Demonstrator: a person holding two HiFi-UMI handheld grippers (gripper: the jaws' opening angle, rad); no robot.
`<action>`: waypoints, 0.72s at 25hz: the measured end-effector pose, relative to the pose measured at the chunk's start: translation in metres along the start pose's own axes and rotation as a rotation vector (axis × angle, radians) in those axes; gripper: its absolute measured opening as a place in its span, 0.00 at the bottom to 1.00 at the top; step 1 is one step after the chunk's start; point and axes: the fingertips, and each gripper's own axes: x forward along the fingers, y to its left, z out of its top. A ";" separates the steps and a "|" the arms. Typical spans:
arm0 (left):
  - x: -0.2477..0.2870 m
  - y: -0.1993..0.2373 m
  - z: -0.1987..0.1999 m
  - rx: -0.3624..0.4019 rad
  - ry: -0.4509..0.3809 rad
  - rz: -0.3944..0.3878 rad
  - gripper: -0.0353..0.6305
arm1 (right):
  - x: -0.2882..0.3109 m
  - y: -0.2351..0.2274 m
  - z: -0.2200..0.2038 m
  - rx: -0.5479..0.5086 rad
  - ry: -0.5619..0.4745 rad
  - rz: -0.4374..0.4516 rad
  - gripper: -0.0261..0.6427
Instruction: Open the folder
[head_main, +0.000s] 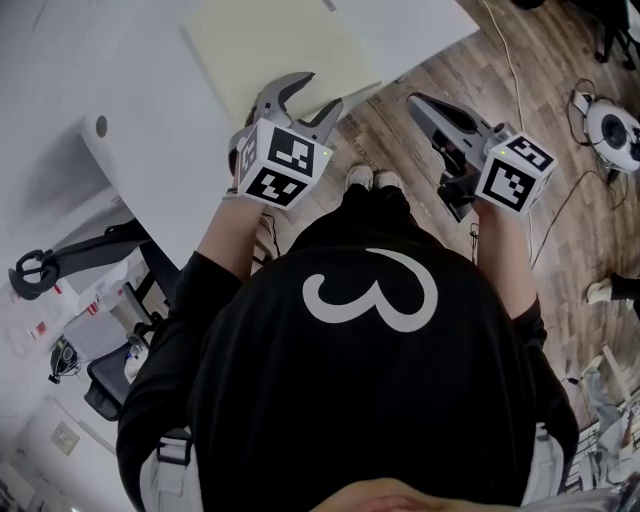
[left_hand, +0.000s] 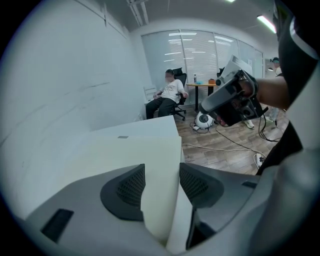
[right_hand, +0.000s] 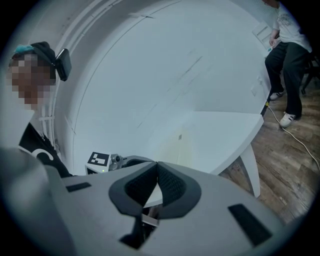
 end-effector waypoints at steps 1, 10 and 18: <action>-0.001 0.000 -0.001 -0.010 0.000 0.002 0.39 | 0.003 -0.002 -0.002 -0.003 0.010 0.002 0.07; -0.006 -0.006 0.002 0.016 0.002 0.043 0.24 | 0.026 -0.013 -0.011 -0.042 0.077 0.039 0.07; -0.010 -0.014 0.012 0.056 0.015 0.073 0.15 | 0.042 -0.025 -0.015 -0.095 0.098 0.042 0.07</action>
